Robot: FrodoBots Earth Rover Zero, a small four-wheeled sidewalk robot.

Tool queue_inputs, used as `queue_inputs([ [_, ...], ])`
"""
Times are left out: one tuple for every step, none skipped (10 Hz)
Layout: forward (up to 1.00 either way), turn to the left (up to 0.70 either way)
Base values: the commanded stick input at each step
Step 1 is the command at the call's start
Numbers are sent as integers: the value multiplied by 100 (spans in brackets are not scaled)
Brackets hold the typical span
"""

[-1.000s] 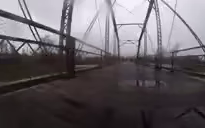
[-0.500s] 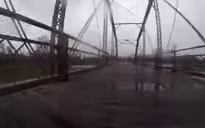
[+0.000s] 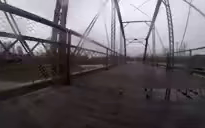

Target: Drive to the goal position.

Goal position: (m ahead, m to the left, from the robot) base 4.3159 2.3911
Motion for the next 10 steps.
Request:
queue_inputs([
  [100,1],
  [100,0],
  [100,0],
  [100,-1],
  [100,-2],
  [100,-2],
  [100,-7],
  [100,-26],
  [100,-39],
  [100,-35],
])
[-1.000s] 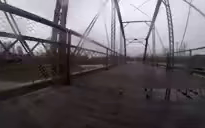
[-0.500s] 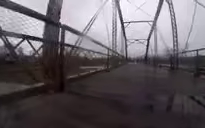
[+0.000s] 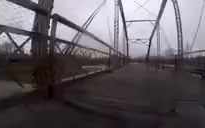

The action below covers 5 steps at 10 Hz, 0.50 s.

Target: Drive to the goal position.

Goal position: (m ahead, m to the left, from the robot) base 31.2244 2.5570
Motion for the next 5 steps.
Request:
queue_inputs([
  [100,-35],
  [100,-38],
  [100,-40],
  [100,-28],
  [100,-7],
])
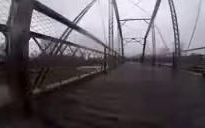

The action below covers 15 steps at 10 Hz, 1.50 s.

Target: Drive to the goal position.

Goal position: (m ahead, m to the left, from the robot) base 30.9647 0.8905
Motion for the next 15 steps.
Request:
queue_inputs([
  [100,-23],
  [100,-40],
  [100,-40],
  [100,-39],
  [100,-36],
  [100,-33],
  [100,-18],
  [100,-2],
  [100,0],
  [100,0],
  [100,0],
  [100,0],
  [100,0],
  [100,1],
  [100,24],
])
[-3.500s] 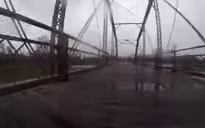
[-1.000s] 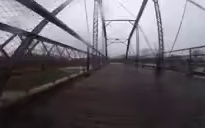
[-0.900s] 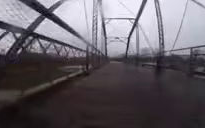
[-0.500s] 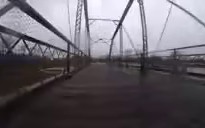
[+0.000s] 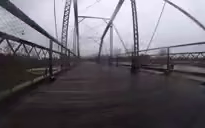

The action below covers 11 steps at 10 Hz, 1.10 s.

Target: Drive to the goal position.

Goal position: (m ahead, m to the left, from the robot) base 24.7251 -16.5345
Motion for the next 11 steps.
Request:
queue_inputs([
  [100,40],
  [100,40],
  [100,40],
  [100,40],
  [100,40],
  [100,23],
  [100,2],
  [100,0],
  [100,0],
  [100,0],
  [100,0],
])
